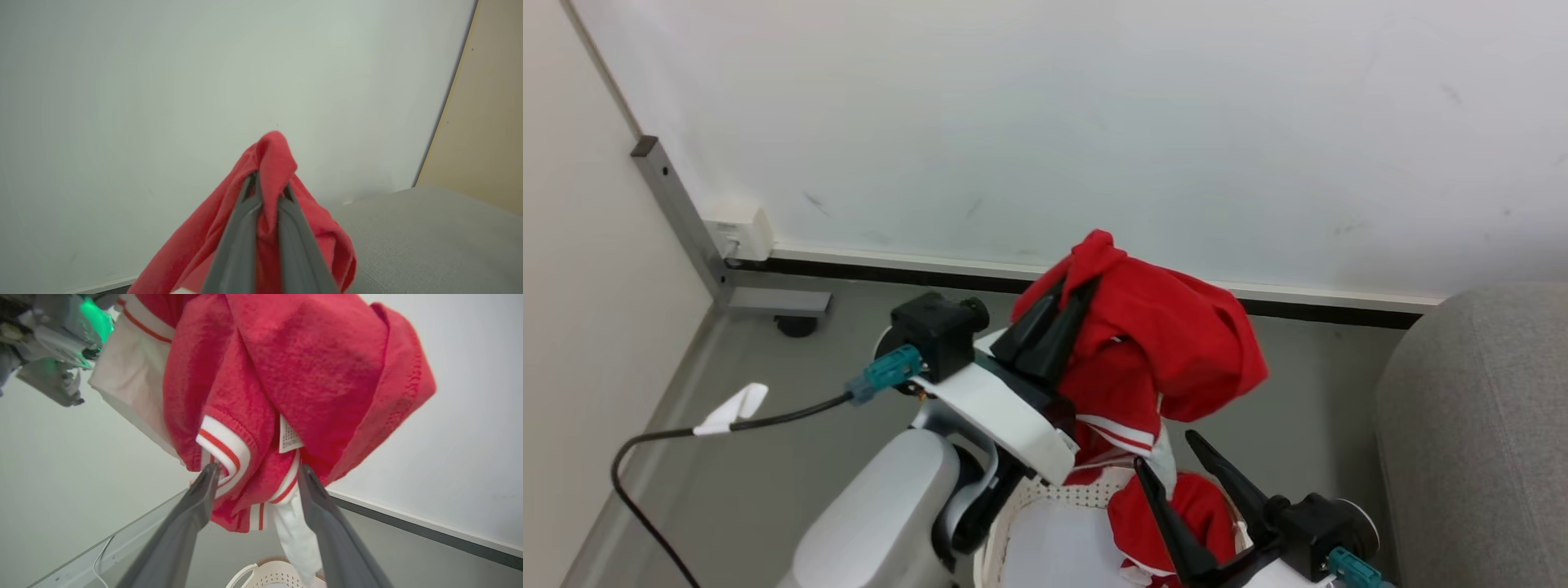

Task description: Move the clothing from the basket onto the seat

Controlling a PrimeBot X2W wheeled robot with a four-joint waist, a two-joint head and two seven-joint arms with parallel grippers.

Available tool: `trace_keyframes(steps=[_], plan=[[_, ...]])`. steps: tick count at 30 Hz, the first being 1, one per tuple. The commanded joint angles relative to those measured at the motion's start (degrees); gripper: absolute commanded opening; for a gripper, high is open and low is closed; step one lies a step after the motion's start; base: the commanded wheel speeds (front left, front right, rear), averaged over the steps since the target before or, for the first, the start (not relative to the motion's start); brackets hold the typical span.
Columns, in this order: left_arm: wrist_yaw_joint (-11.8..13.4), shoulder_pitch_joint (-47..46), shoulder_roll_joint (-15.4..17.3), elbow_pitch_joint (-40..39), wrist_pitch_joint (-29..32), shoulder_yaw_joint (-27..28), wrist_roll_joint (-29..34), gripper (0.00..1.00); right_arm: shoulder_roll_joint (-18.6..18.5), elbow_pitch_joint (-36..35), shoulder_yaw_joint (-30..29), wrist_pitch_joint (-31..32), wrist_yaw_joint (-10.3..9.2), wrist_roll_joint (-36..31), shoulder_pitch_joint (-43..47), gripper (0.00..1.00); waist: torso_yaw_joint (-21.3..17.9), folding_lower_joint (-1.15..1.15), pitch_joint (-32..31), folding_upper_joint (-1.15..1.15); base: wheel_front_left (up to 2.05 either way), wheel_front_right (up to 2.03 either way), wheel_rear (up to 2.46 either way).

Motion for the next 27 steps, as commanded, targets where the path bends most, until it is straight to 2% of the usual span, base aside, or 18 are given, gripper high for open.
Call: trace_keyframes(steps=[1, 13, 14, 15, 17, 27], plan=[[-0.31, 0.80, -0.24, -0.49, 0.30, -0.59, 0.05, 0.00, -0.09, 0.79, 0.25, -0.01, -0.12, -0.06, -0.83, 1.00, 1.22, 0.00, -0.08, 0.00, 0.00, 0.00, 0.00], [-1.46, 5.12, -2.87, -3.77, 2.17, -8.43, -1.80, 0.00, -0.03, 4.18, -2.91, -0.01, -0.12, 0.16, -2.10, 1.00, 7.70, 0.00, -0.92, 0.00, 0.00, 0.00, 0.00], [-1.46, 5.36, -2.95, -3.91, 2.25, -8.67, -1.99, 0.00, -0.03, 4.38, -3.29, -0.01, -0.12, 0.05, -2.12, 0.46, 8.08, 0.00, -0.98, 0.00, 0.00, 0.00, 0.00], [-1.41, 5.54, -2.99, -4.01, 2.30, -8.75, -2.23, 0.00, -0.03, 4.52, -3.55, -0.01, -0.12, 0.02, -2.15, 0.03, 8.38, 0.00, -1.05, 0.00, 0.00, 0.00, 0.00], [-1.30, 5.73, -2.96, -4.07, 2.33, -8.79, -2.39, 0.00, -0.03, 4.58, -3.70, -0.01, -0.12, 0.08, -2.12, 0.00, 8.62, 0.00, -1.12, 0.00, 0.00, 0.00, 0.00], [-0.15, 6.40, -1.85, -2.97, 1.10, -7.28, -3.03, 0.00, -0.03, 3.34, -3.52, -0.02, -0.12, 1.13, -1.23, 0.00, 8.01, 0.00, -1.16, 0.00, 0.00, 0.00, 0.00]])
